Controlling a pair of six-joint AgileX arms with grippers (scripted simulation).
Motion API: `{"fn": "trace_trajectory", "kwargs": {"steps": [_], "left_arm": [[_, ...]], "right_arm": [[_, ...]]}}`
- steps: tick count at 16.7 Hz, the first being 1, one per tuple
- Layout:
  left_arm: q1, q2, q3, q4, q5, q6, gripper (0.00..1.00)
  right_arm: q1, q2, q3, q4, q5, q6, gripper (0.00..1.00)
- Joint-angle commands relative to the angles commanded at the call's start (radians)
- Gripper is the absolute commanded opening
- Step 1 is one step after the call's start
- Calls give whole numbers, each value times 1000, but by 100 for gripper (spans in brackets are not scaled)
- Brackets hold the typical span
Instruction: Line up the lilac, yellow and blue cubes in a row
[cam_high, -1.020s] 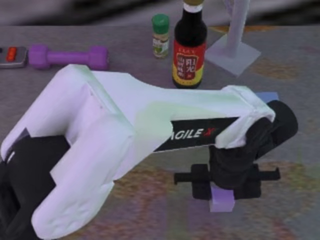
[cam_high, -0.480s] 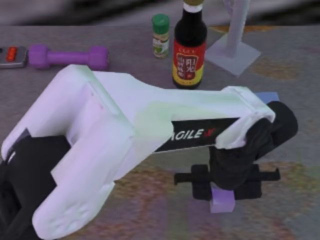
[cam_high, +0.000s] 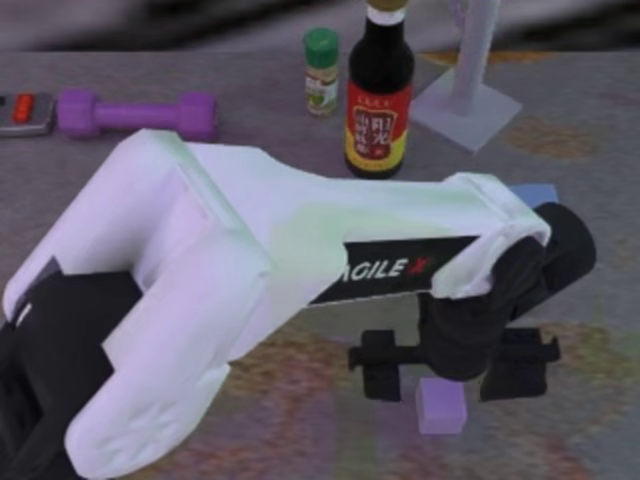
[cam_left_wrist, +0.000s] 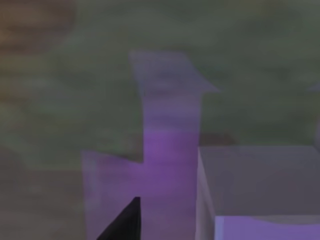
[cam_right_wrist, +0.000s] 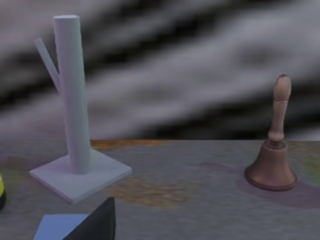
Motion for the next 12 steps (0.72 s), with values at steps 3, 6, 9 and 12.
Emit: {"fn": "trace_trajectory", "kwargs": {"steps": [3,6,9,12], "left_arm": [[0,0,0,0,0,0,100],[0,0,0,0,0,0,100],[1,-4,15,-18,0,0,100],[8,-31,80,-117,-1,-5,100]], "right_arm": [[0,0,0,0,0,0,100],[0,0,0,0,0,0,100],[0,0,0,0,0,0,100],[0,0,0,0,0,0,100]]}}
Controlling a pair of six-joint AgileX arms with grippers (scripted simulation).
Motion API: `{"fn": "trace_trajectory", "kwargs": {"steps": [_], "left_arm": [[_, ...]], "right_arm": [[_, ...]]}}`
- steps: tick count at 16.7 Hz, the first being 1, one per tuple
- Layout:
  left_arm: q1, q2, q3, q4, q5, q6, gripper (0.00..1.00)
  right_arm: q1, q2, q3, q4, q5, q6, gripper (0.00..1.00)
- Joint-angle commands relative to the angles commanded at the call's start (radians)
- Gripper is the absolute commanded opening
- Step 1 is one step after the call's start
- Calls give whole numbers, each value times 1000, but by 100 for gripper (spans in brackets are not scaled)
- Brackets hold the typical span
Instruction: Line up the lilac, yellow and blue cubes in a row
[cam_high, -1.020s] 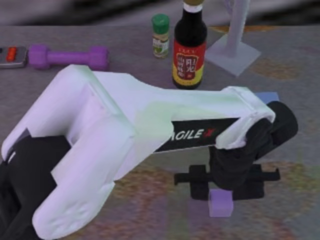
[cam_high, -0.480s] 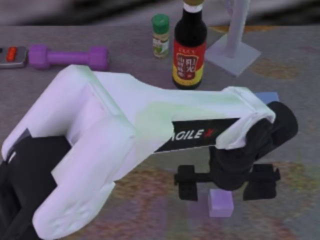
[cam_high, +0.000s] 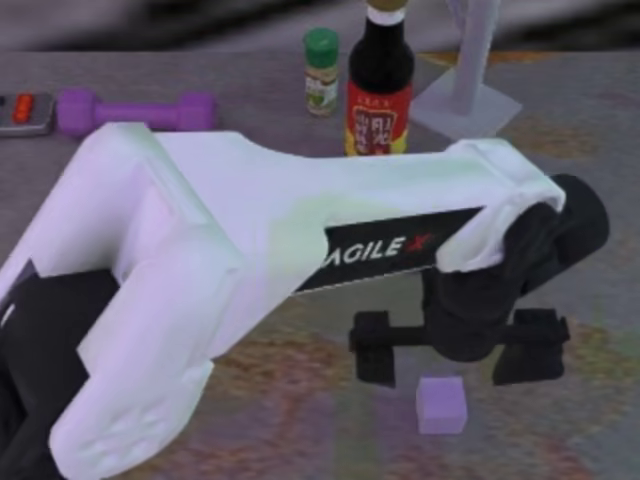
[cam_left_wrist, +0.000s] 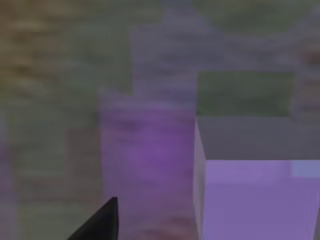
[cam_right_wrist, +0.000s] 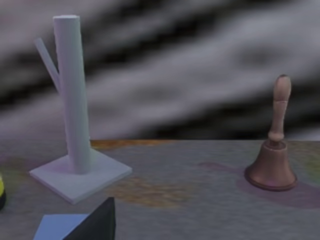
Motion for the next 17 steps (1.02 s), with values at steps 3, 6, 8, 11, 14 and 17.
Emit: {"fn": "trace_trajectory", "kwargs": {"steps": [3,6,8,11,14,17], "left_arm": [[7,-33,66,-100,0,-2,100],[9,-42,80,-116,0,-1,100],[3,-38,77,-113,0,-1,100],[38,-42,69,-110,1,34,100],[161,-57,39,-99,4,157,100],[364,-80,-10,-84,9,364,100]], "right_arm": [[0,0,0,0,0,0,100],[0,0,0,0,0,0,100],[0,0,0,0,0,0,100],[0,0,0,0,0,0,100],[0,0,0,0,0,0,100],[0,0,0,0,0,0,100]]}}
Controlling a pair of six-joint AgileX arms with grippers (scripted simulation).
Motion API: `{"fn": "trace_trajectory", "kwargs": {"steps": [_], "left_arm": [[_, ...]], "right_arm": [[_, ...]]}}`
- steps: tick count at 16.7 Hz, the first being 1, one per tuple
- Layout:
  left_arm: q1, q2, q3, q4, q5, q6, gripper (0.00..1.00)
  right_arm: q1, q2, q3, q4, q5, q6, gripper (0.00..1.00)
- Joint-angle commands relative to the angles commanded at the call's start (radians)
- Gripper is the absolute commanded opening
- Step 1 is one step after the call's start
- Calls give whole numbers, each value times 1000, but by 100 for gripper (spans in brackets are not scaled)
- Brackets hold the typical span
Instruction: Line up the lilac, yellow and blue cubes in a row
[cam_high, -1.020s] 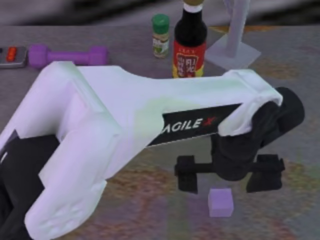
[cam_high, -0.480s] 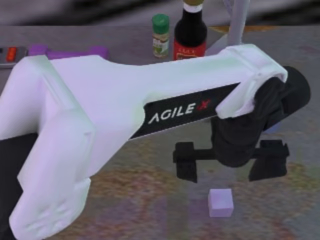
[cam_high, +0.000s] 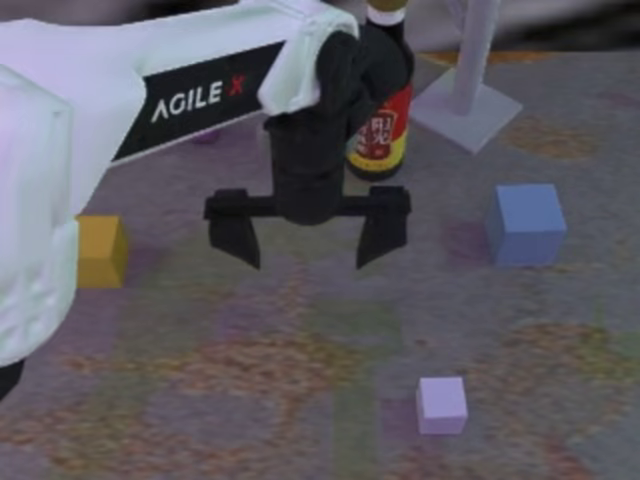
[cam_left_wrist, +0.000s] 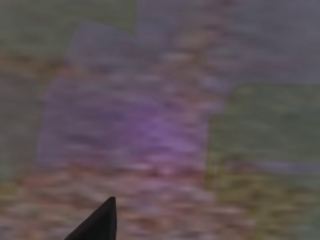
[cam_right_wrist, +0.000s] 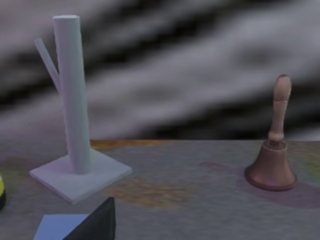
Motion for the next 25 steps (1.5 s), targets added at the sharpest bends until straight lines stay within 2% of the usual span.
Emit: {"fn": "trace_trajectory", "kwargs": {"steps": [5,7,9,11,17,25], "left_arm": [[377,-47,-97,31,9,386,100],[484,-68,-128,45,12,493,100],[550,-85,-149,56,15,559,100],[573,-92,-156,62,16,581,100],[570,-82,-163,76,15,580,100],[574,25,-315,340,17,584,100]], "right_arm": [[0,0,0,0,0,0,100],[0,0,0,0,0,0,100],[0,0,0,0,0,0,100],[0,0,0,0,0,0,100],[0,0,0,0,0,0,100],[0,0,0,0,0,0,100]]}}
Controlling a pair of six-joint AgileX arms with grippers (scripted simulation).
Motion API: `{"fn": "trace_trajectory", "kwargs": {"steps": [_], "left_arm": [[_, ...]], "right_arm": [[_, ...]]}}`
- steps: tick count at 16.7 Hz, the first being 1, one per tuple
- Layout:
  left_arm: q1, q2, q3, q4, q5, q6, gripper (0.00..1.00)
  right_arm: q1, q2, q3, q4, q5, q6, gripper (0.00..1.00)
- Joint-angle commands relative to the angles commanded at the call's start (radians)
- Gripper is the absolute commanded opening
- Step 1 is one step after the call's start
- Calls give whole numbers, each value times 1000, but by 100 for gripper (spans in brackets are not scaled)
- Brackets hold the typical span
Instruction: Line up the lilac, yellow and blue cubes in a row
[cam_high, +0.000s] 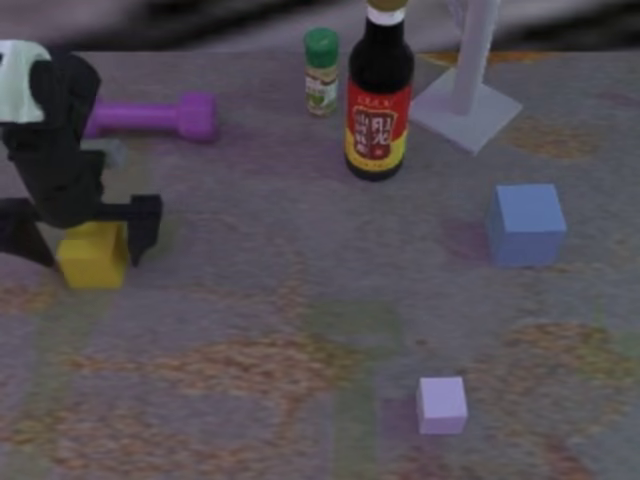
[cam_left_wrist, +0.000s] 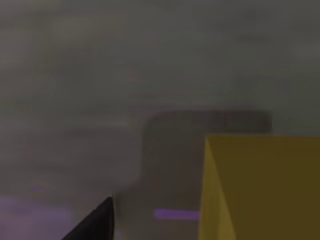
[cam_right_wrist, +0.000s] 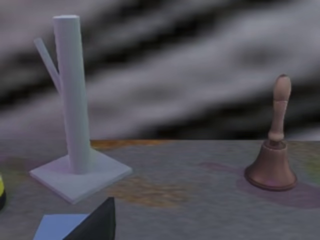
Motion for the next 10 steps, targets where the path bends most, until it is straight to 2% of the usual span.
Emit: {"fn": "trace_trajectory", "kwargs": {"steps": [5,10], "left_arm": [[0,10,-14,22,0,0,100],[0,10,-14,22,0,0,62]], "right_arm": [[0,0,0,0,0,0,100],[0,0,0,0,0,0,100]]}}
